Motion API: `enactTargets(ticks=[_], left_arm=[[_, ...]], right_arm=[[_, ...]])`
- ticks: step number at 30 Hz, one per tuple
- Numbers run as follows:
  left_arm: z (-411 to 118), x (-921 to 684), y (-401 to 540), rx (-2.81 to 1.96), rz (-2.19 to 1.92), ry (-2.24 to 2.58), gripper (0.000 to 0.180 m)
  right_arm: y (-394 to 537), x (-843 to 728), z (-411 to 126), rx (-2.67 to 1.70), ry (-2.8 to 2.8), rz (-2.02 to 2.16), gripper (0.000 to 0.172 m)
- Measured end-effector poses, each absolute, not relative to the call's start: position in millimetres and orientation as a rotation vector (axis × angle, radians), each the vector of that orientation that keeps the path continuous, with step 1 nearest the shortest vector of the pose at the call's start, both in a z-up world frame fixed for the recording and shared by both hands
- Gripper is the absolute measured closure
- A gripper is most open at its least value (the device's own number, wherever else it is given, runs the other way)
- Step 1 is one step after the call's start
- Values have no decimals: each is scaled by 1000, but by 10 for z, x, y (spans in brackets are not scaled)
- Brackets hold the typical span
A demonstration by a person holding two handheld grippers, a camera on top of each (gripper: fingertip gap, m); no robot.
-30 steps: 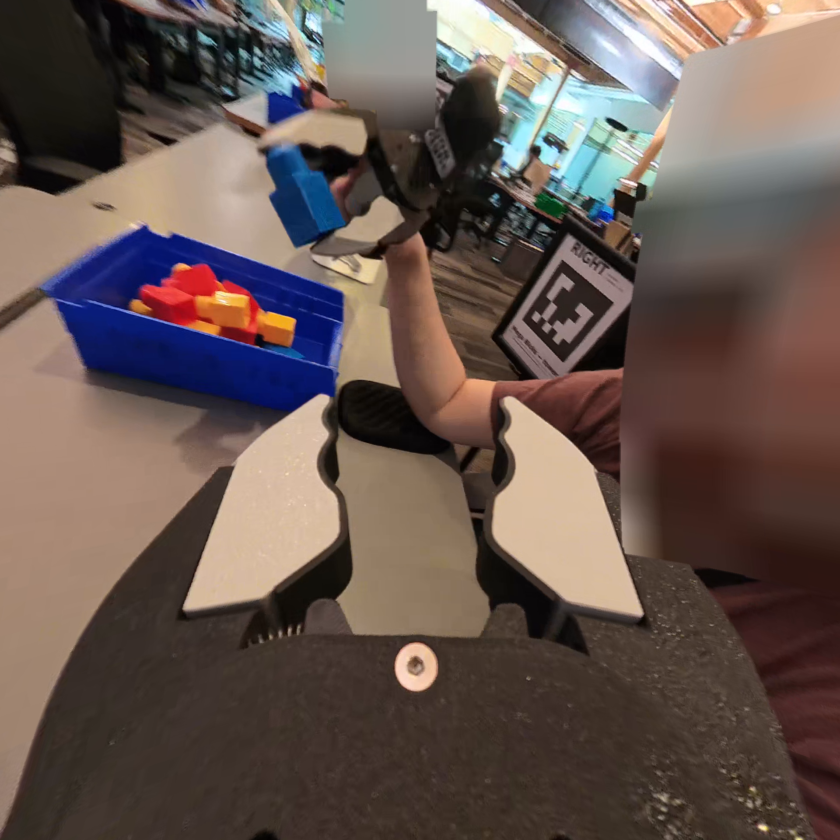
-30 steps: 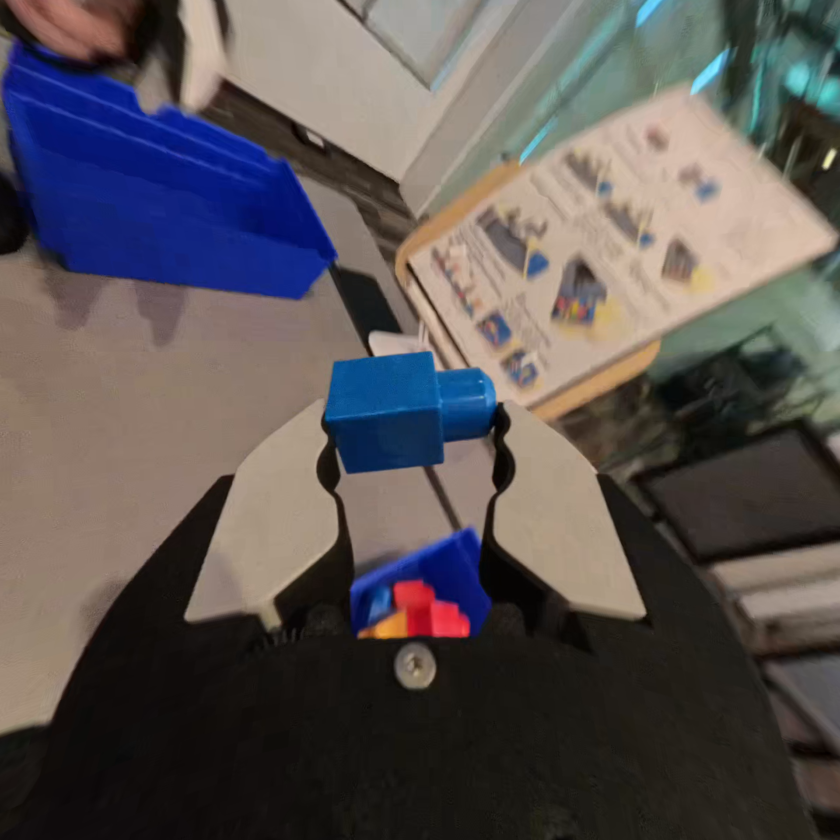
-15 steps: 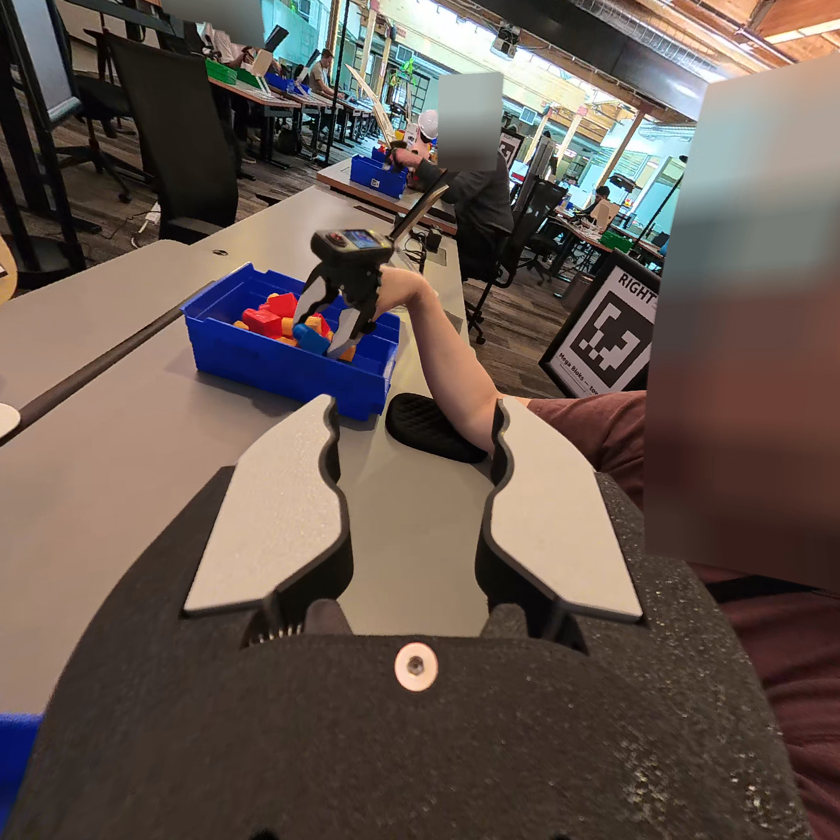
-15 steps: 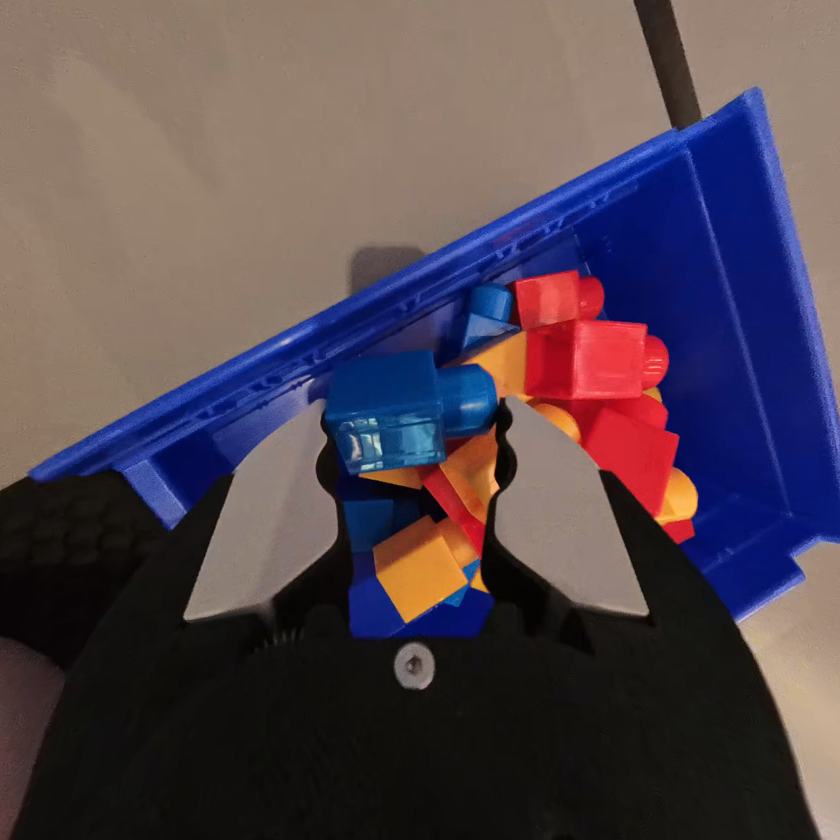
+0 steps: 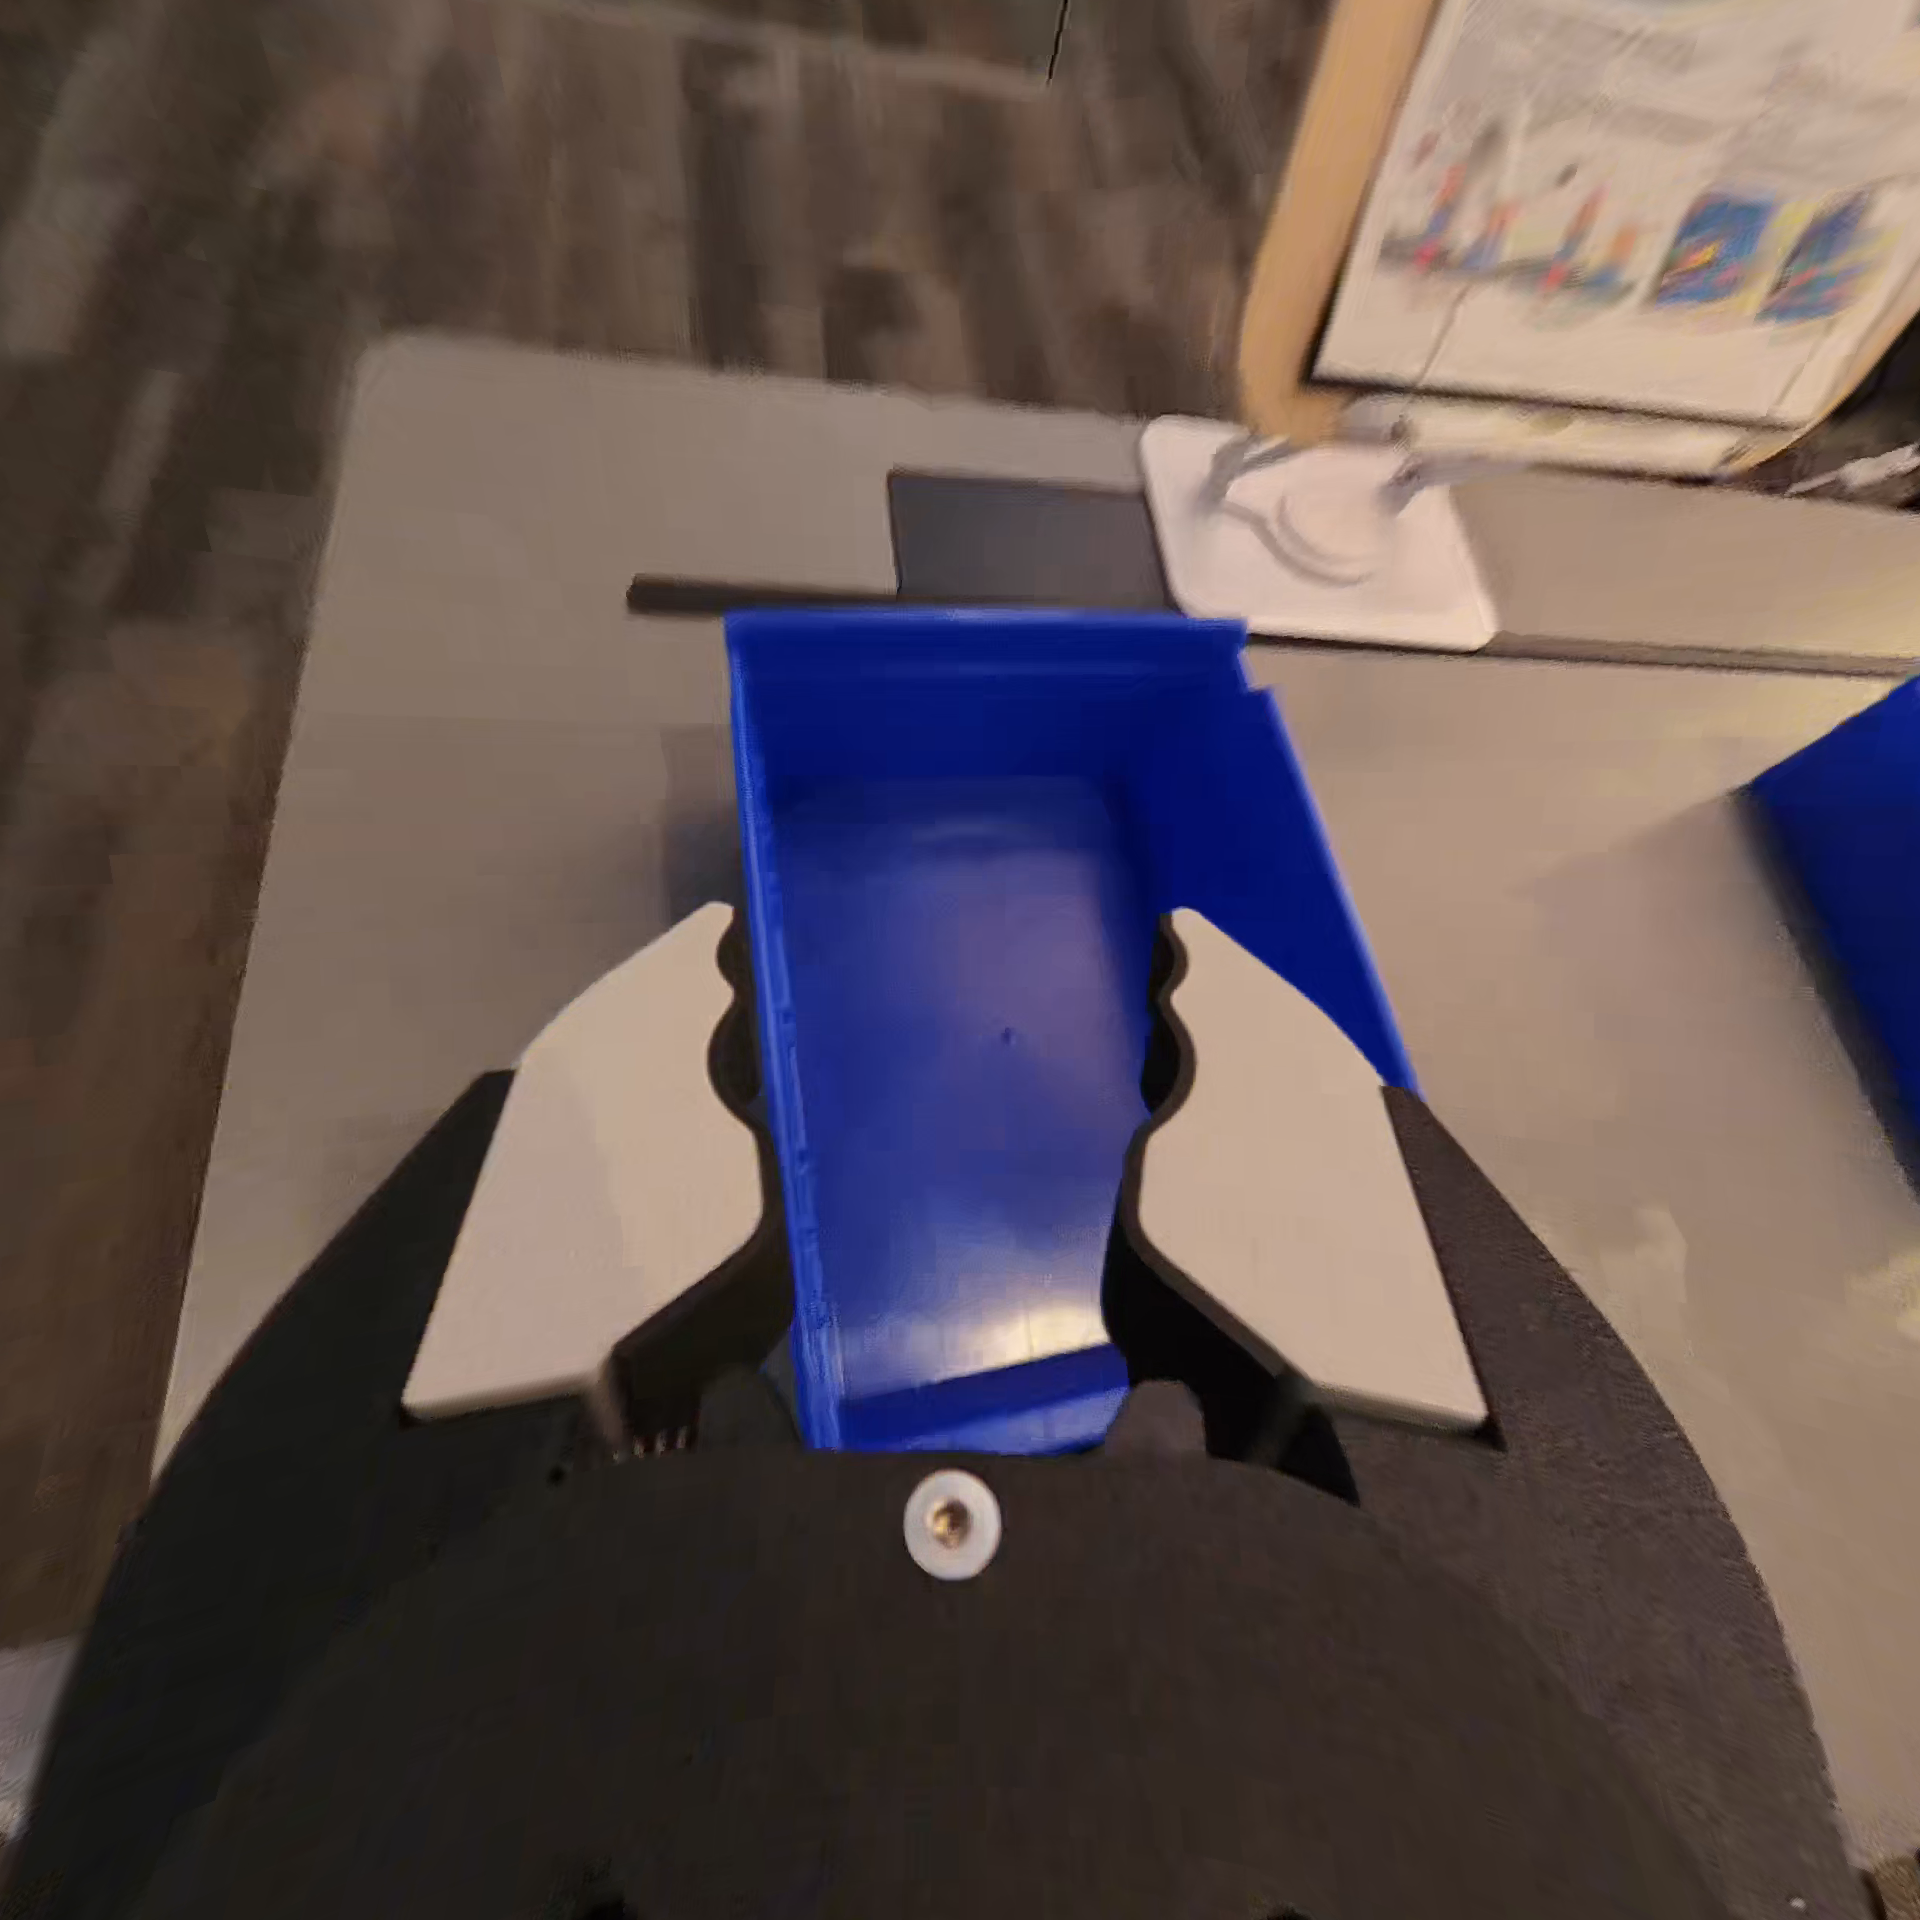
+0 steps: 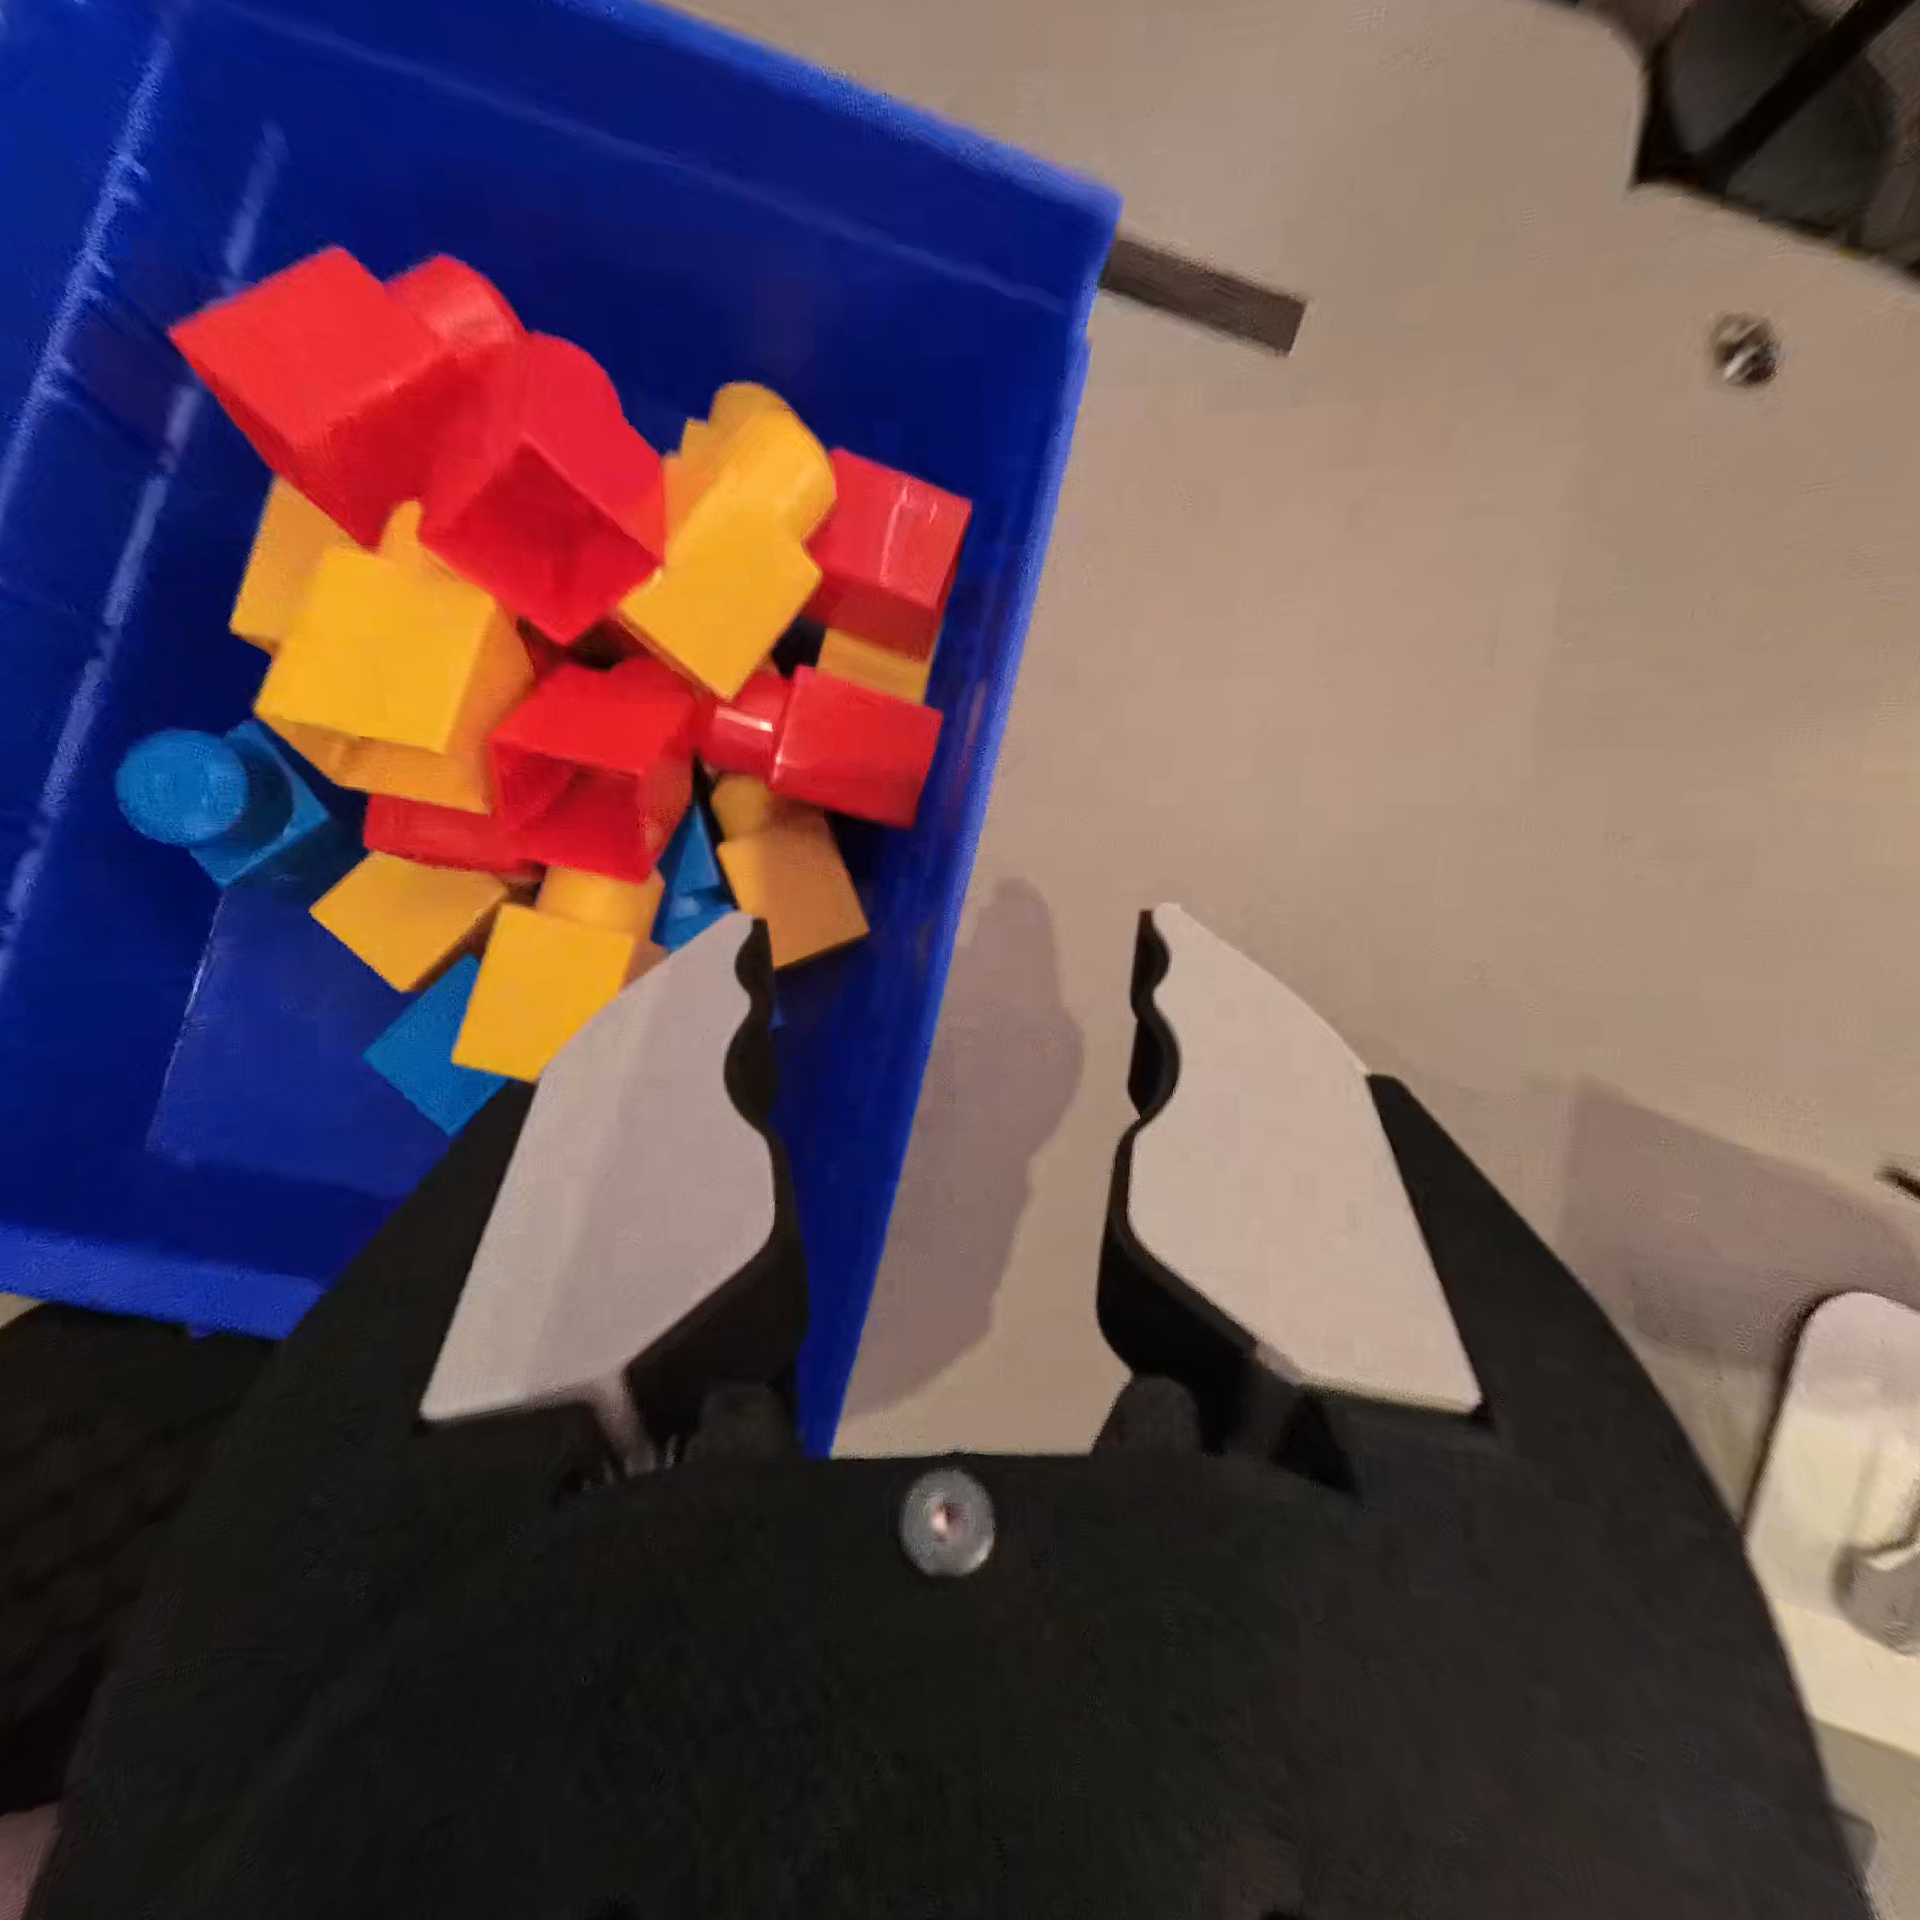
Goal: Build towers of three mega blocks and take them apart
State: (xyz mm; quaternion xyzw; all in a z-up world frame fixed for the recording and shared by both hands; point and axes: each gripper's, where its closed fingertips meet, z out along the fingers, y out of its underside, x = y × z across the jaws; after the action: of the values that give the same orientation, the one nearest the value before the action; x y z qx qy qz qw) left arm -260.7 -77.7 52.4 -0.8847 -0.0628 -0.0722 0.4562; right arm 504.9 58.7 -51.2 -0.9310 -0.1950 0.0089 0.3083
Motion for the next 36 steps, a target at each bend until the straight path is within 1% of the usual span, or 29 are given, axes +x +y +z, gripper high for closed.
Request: enactTargets(ticks=[2, 3, 5, 7, 8, 9, 11, 12, 14, 18, 19, 21, 22, 23, 25, 26, 28, 32, 36], left_arm=[[378, -2569, -722, -2213, -292, -131, 109], [350, -2534, -672, -2211, -339, -109, 112], [227, -2565, -598, -2253, -311, -125, 111], [-4, -2631, -612, -2385, -215, -150, 106], [-117, -2698, -630, -2451, -138, -169, 104], [-225, -2770, -657, -2515, -63, -188, 104], [-406, -2857, -693, -2609, 1, -215, 111], [-472, -2889, -692, -2632, 1, -232, 110], [-580, -2950, -692, -2666, 1, -258, 110], [-890, -2950, -816, -2811, -79, -306, 120], [-976, -2948, -850, -2852, -99, -324, 129], [-1093, -2807, -831, -2882, -289, -350, 165], [-1138, -2799, -822, -2898, -309, -370, 166], [-1173, -2813, -824, -2921, -277, -366, 175], [-1176, -2730, -800, -2954, -234, -294, 175], [-1178, -2635, -780, -2975, -230, -244, 175], [-1180, -2397, -704, -3010, -221, -170, 175], [-1189, -1841, -457, -3038, -50, 48, 170], [-1198, -1203, -298, -3006, -64, 195, 168]], right_arm=[[552, 5083, -750, -2572, -448, 108, 104], [537, 5097, -861, -2638, -391, 138, 106], [518, 5115, -1054, -2757, -276, 179, 113], [555, 5126, -1176, -2808, -200, 187, 128], [575, 5096, -1213, -2816, -180, 222, 130], [586, 5053, -1231, -2821, -171, 266, 135], [574, 4981, -1232, -2832, -202, 314, 151], [559, 4944, -1232, -2840, -227, 334, 164], [545, 4929, -1234, -2856, -222, 334, 164], [512, 4882, -1235, -2890, -235, 326, 164], [497, 4853, -1236, -2903, -251, 325, 165], [470, 4753, -1234, -2922, -309, 335, 164], [462, 4691, -1234, -2928, -344, 338, 164], [461, 4621, -1232, -2936, -375, 336, 164], [465, 4459, -1230, -2955, -436, 323, 163], [468, 4364, -1229, -2964, -464, 319, 159], [473, 4154, -1225, -2985, -494, 318, 160], [486, 3761, -1222, -2997, -625, 211, 158], [494, 3393, -1218, -2967, -741, 176, 157]])
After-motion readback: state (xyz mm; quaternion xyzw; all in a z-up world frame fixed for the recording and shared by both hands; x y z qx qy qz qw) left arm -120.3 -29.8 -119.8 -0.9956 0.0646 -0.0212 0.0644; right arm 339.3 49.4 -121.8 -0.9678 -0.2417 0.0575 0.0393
